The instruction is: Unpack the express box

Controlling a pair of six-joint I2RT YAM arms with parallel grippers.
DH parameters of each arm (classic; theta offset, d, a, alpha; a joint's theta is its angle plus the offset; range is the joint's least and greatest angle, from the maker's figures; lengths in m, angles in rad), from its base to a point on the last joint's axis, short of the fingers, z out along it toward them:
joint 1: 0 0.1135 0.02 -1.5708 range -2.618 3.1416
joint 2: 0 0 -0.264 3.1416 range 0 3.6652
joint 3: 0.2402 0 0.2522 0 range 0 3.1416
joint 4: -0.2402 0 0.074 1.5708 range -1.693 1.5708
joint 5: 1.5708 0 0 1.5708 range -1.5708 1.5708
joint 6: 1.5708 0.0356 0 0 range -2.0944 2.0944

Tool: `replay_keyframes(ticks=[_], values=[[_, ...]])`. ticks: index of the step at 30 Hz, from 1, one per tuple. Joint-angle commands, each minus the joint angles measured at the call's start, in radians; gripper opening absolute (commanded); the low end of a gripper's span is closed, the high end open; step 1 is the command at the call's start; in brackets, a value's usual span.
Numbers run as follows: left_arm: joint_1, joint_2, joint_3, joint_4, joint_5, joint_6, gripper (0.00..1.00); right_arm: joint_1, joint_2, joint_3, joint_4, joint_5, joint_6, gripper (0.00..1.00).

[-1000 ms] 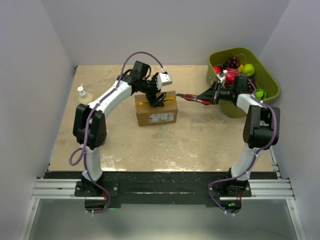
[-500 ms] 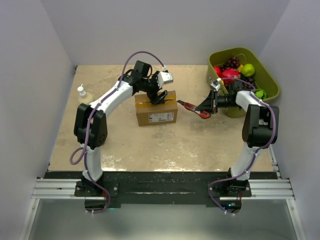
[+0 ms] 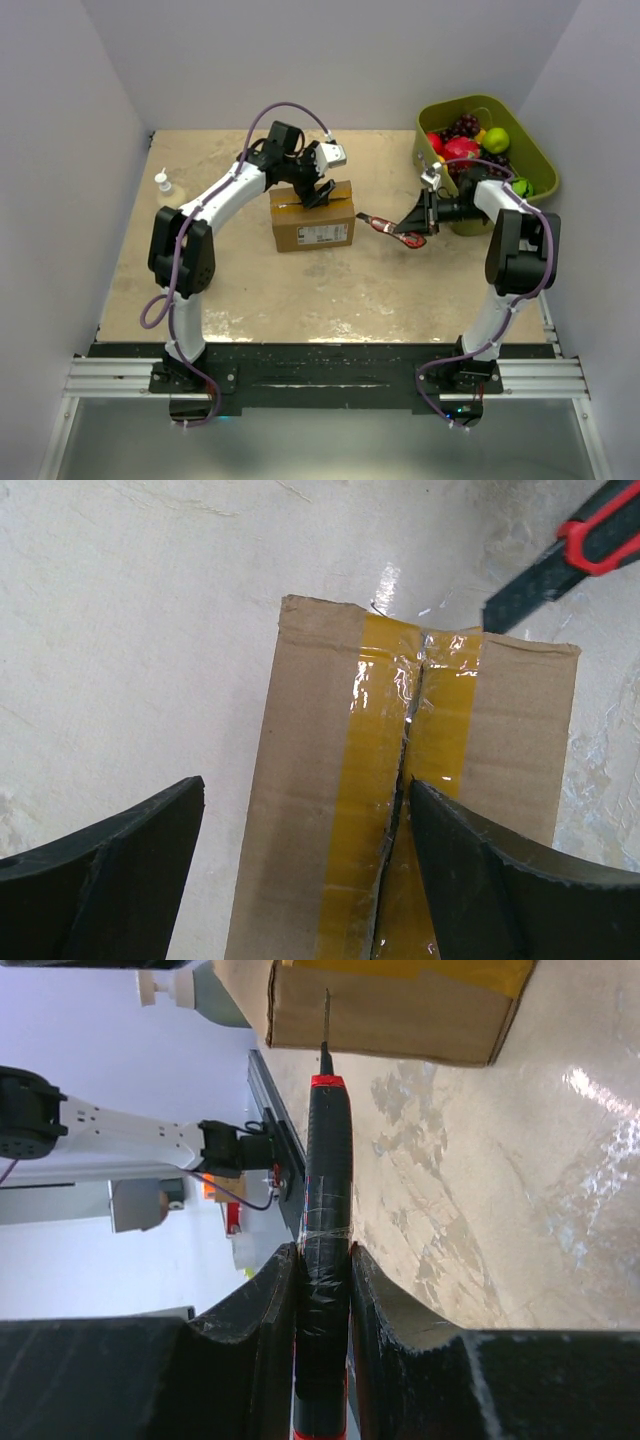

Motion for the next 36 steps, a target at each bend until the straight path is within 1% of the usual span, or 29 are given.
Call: replay_keyframes(ticks=[1,2,3,5,7,8,10,12,13,14,15,16,17,18,19,20,21,22,23,24,25,26,27,29,31,32,34,35,36], values=[[0.002,0.048,-0.032,-0.006,-0.073,0.028,0.87,0.0,-0.015,0.006,-0.407,0.048,-0.323,0.0],[0.002,0.045,-0.034,-0.003,-0.071,0.028,0.87,-0.002,-0.018,0.023,-0.452,0.074,-0.417,0.0],[0.002,0.042,-0.034,0.002,-0.068,0.03,0.87,0.0,-0.032,0.035,-0.48,0.083,-0.45,0.0],[0.002,0.032,-0.038,0.018,-0.059,0.03,0.87,0.0,-0.047,0.069,-0.509,0.07,-0.488,0.0],[0.002,0.017,-0.052,0.023,-0.053,0.051,0.85,0.0,-0.071,0.093,-0.477,0.054,-0.476,0.0],[0.003,0.011,-0.058,0.019,-0.051,0.065,0.85,0.0,-0.08,0.121,-0.447,0.056,-0.426,0.0],[0.003,-0.008,-0.082,-0.01,-0.05,0.169,0.83,0.0,-0.104,0.152,-0.343,0.077,-0.374,0.0],[0.014,-0.037,-0.113,-0.04,-0.054,0.275,0.79,0.002,-0.118,0.204,-0.28,0.126,-0.314,0.0],[0.041,-0.049,-0.145,-0.04,-0.04,0.304,0.79,0.002,-0.135,0.215,-0.203,0.14,-0.288,0.0],[0.057,-0.06,-0.152,-0.069,-0.002,0.335,0.78,0.003,-0.144,0.234,-0.169,0.148,-0.253,0.0],[0.071,-0.07,-0.153,-0.093,0.012,0.402,0.78,0.015,-0.153,0.242,-0.093,0.157,-0.228,0.0],[0.098,-0.072,-0.141,-0.121,0.022,0.44,0.78,0.023,-0.159,0.248,-0.054,0.195,-0.197,0.0],[0.112,-0.072,-0.132,-0.183,0.036,0.477,0.77,0.034,-0.17,0.255,-0.019,0.207,-0.147,0.0],[0.126,-0.071,-0.117,-0.22,0.045,0.551,0.77,0.06,-0.172,0.256,0.035,0.218,-0.127,0.0],[0.156,-0.064,-0.08,-0.26,0.059,0.588,0.77,0.075,-0.17,0.259,0.053,0.226,-0.11,0.0],[0.172,-0.058,-0.057,-0.338,0.091,0.618,0.76,0.09,-0.166,0.265,0.067,0.227,-0.081,0.0],[0.184,-0.048,-0.013,-0.372,0.105,0.666,0.76,0.135,-0.166,0.267,0.099,0.232,-0.064,0.0],[0.201,-0.041,0.012,-0.406,0.121,0.689,0.76,0.153,-0.17,0.267,0.115,0.24,-0.052,0.0],[0.206,-0.032,0.038,-0.484,0.157,0.714,0.77,0.172,-0.181,0.258,0.132,0.249,-0.033,0.0],[0.206,-0.02,0.069,-0.51,0.183,0.731,0.78,0.198,-0.186,0.255,0.161,0.25,-0.024,0.0],[0.195,-0.015,0.136,-0.533,0.217,0.717,0.8,0.205,-0.19,0.25,0.178,0.252,-0.006,0.0],[0.184,-0.012,0.173,-0.556,0.277,0.691,0.85,0.204,-0.192,0.235,0.196,0.244,0.043,0.0],[0.157,-0.005,0.239,-0.563,0.3,0.613,0.87,0.198,-0.192,0.233,0.213,0.256,0.053,0.0],[0.134,0.005,0.29,-0.6,0.357,0.555,0.9,0.192,-0.192,0.219,0.25,0.261,0.088,0.0],[0.108,0.011,0.31,-0.597,0.371,0.489,0.91,0.189,-0.17,0.234,0.319,0.237,0.157,0.0],[0.106,-0.007,0.301,-0.56,0.374,0.396,0.89,0.189,-0.154,0.256,0.324,0.212,0.162,0.0],[0.117,-0.043,0.232,-0.451,0.391,0.265,0.88,0.19,-0.1,0.31,0.288,0.183,0.143,0.0],[0.123,-0.087,0.204,-0.337,0.436,0.154,0.88,0.192,-0.086,0.351,0.282,0.181,0.118,0.0],[0.121,-0.106,0.165,-0.281,0.45,0.102,0.88,0.199,-0.08,0.371,0.243,0.209,0.082,0.0]])
